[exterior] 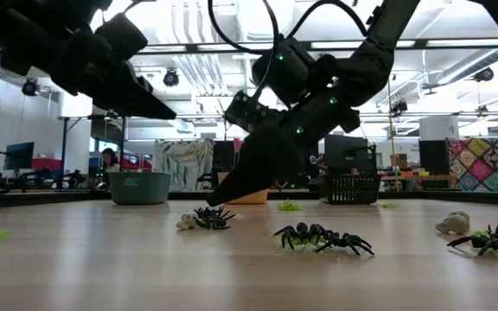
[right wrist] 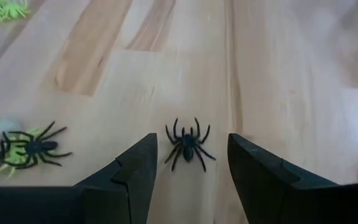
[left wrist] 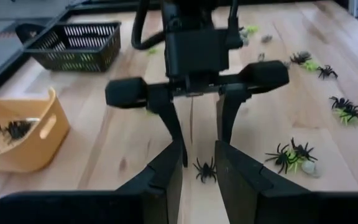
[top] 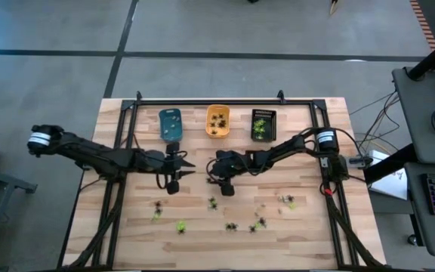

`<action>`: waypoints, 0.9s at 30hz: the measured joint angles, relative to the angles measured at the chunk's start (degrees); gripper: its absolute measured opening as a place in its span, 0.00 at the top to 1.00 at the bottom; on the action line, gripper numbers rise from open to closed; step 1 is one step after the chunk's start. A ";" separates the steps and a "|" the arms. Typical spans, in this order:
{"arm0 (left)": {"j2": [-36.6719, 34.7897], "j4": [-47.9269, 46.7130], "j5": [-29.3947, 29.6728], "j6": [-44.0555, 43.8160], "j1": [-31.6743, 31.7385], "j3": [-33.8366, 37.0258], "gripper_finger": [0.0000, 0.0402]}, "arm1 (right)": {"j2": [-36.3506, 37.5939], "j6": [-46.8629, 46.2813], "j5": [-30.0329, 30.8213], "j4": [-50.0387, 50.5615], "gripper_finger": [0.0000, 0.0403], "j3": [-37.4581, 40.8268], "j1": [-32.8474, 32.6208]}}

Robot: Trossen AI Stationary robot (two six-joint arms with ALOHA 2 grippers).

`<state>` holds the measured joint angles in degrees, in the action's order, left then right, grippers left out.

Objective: Sort Halloween decoration
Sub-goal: Put the black spider toy into the orange bin

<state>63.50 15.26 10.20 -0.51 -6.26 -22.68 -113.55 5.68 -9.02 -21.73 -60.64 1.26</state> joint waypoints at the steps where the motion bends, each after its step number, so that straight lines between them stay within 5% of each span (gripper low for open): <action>1: -0.28 0.12 0.00 0.38 0.00 0.00 0.81 | -0.23 -0.12 0.00 -0.37 0.54 0.00 0.00; 16: 1.08 0.77 2.22 1.09 0.00 -0.08 0.81 | -5.72 -0.05 -0.22 -1.76 0.55 -3.60 -0.37; 27: 1.55 0.86 2.84 1.09 0.00 -0.09 0.81 | -5.91 0.39 -0.28 -1.56 0.73 -3.72 -0.37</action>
<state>65.04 16.11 13.04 0.58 -6.26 -22.76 -119.46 6.07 -9.30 -23.29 -64.36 0.89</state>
